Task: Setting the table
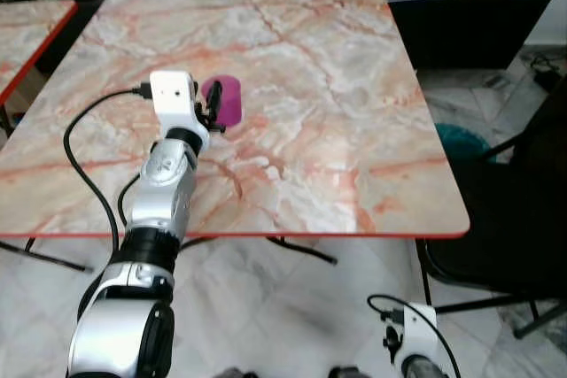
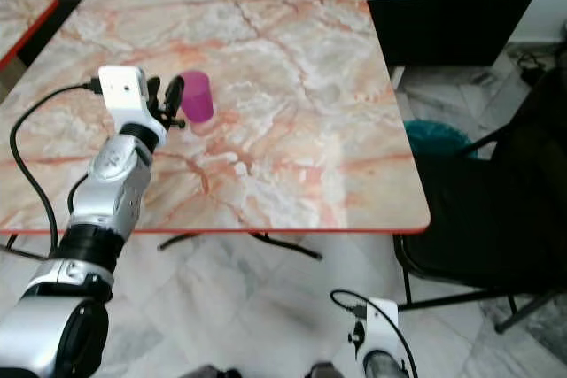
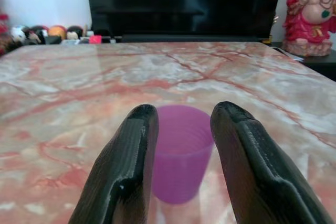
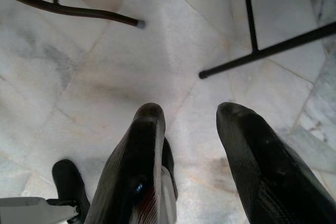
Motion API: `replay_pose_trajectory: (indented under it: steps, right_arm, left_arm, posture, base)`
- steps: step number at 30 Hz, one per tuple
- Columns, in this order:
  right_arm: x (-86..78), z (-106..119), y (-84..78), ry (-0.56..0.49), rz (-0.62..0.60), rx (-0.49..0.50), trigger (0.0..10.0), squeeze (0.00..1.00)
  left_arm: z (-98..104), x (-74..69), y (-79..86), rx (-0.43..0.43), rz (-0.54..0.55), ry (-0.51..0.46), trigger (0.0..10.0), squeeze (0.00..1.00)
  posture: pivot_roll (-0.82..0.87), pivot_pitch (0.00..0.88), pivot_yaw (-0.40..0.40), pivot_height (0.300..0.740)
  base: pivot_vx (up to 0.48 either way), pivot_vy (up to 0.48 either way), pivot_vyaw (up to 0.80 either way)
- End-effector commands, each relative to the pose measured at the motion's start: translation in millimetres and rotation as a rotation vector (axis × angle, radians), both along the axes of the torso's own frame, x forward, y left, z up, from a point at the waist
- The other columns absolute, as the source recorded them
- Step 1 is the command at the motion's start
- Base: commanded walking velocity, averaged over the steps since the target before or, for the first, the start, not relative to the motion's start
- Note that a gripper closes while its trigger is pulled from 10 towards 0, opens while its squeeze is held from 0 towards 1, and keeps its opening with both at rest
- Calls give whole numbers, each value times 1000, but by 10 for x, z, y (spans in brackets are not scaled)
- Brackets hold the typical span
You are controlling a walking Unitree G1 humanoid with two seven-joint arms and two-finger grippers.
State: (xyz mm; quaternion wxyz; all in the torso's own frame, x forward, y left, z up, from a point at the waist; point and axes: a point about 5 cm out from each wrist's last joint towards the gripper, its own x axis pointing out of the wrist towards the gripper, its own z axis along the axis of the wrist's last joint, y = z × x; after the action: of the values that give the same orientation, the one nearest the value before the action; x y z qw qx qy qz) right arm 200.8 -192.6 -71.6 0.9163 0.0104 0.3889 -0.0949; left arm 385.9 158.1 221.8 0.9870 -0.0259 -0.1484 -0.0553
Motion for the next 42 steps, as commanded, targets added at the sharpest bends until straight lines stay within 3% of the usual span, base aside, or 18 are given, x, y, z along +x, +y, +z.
replay_pose_trajectory:
  steps: [1,6,42]
  right_arm:
    - [-82,-47,6,28,-13,8,10000,0]
    - [-77,-43,5,23,-16,8,10000,0]
    - [-51,-23,-15,2,-27,22,10000,0]
  left_arm:
    - [-19,-3,37,-6,3,16,10000,0]
    - [1,-8,17,-10,-3,7,10000,0]
    - [139,-35,12,-46,11,-51,10000,0]
  posture:
    - [-126,129,63,740]
    - [-124,139,60,740]
    - [-120,155,53,740]
  base:
    - [0,0,-719]
    - [0,0,-686]
    - [0,0,0]
